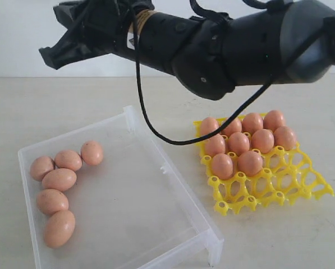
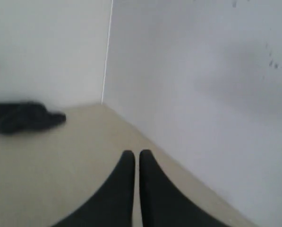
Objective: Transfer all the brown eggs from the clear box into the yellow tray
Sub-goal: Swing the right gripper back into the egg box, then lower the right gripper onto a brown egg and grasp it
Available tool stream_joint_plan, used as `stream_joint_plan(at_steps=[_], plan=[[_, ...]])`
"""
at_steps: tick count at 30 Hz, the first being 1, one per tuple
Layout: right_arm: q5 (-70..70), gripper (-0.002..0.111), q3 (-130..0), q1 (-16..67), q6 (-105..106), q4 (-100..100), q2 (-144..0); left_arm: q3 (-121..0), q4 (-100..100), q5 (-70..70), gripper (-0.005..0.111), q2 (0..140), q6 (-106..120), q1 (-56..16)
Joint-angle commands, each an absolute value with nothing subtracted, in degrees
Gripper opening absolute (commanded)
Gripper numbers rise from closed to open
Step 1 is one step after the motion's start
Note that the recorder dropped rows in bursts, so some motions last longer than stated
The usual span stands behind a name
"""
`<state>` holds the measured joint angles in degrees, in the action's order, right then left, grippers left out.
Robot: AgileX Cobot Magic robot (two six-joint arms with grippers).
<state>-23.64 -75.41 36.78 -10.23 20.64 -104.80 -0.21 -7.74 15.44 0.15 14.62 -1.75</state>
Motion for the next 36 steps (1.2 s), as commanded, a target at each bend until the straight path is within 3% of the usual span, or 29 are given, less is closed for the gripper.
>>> stream_joint_plan(at_steps=[1, 13, 16, 20, 23, 25, 27, 29, 31, 36], plan=[[6.7, 0.0, -81.9, 39.7, -12.4, 22.9, -106.6, 0.0, -8.1, 15.0, 0.004, 0.0, 14.6, -1.9], [61.7, 0.0, -84.1, 40.4, 3.8, 26.1, -107.2, 0.0, -8.1, 15.0, 0.004, 0.0, 14.6, -1.9], [63.9, 0.0, -84.1, 40.4, 15.9, 14.0, -107.2, 0.0, -8.1, 15.0, 0.004, 0.0, 14.6, -1.9], [60.0, 0.0, -84.0, 40.4, 44.7, -20.8, -107.8, 0.0, -8.1, 15.0, 0.004, 0.0, 14.6, -1.9], [57.9, 0.002, -84.0, 40.5, 57.9, -25.1, -108.2, 0.0, -8.1, 15.0, 0.004, 0.0, 14.6, -1.9], [57.3, 0.018, -84.0, 40.5, 64.9, -25.7, -109.2, 0.0, -8.1, 15.0, 0.004, 0.0, 14.6, -1.9], [56.1, 0.041, -84.0, 40.7, 70.8, -29.6, -110.9, 0.0, -8.1, 15.0, 0.004, 0.0, 14.6, -1.9], [54.7, 0.054, -84.0, 40.7, 75.1, -32.5, -112.5, 0.0, -8.1, 15.0, 0.004, 0.0, 14.6, -1.9], [52.6, 0.06, -84.0, 41.0, 80.7, -35.1, -114.1, 0.0, -8.1, 15.0, 0.004, 0.0, 14.6, -1.9], [45.5, 0.059, -84.0, 44.0, 93.8, -35.8, -117.2, 0.0, -8.1, 15.0, 0.004, 0.0, 14.6, -1.9]])
